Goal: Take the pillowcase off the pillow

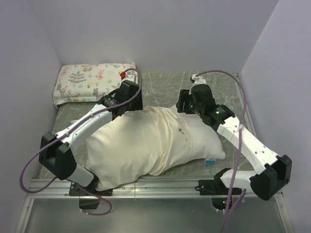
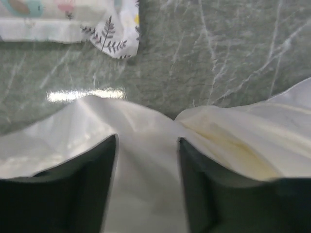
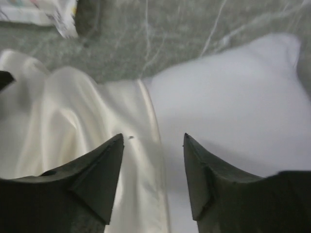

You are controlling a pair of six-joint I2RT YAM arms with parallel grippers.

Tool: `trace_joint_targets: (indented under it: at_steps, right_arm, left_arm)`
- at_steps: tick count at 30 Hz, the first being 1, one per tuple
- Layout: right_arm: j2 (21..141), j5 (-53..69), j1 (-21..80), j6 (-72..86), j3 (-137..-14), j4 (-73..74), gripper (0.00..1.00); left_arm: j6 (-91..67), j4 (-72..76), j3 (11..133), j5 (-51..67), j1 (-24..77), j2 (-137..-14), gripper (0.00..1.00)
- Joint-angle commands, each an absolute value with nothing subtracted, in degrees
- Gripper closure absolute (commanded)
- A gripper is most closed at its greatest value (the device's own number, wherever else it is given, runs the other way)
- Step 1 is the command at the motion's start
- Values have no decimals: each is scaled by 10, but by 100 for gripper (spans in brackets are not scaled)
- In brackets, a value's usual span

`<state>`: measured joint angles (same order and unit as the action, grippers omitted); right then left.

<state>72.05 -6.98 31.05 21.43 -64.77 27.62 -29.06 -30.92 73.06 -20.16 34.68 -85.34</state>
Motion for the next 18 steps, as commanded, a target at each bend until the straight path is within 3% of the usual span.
trace_joint_targets:
  at_steps: [1, 5, 11, 12, 18]
  right_arm:
    - [669, -118, 309, 211, -682, 280, 37]
    - [607, -140, 307, 228, -627, 284, 22]
    - [525, -141, 287, 241, -528, 285, 16]
    - [513, -133, 280, 242, -515, 280, 16]
    - [513, -131, 272, 251, -442, 258, 16]
  left_arm:
    - [-272, -272, 814, -154, 351, -825, 28]
    - [-296, -295, 834, -139, 384, -798, 16]
    - [-349, -298, 804, -200, 536, -811, 7]
    - [-361, -295, 800, -199, 547, -817, 1]
    - [-392, -262, 740, -208, 595, -860, 1]
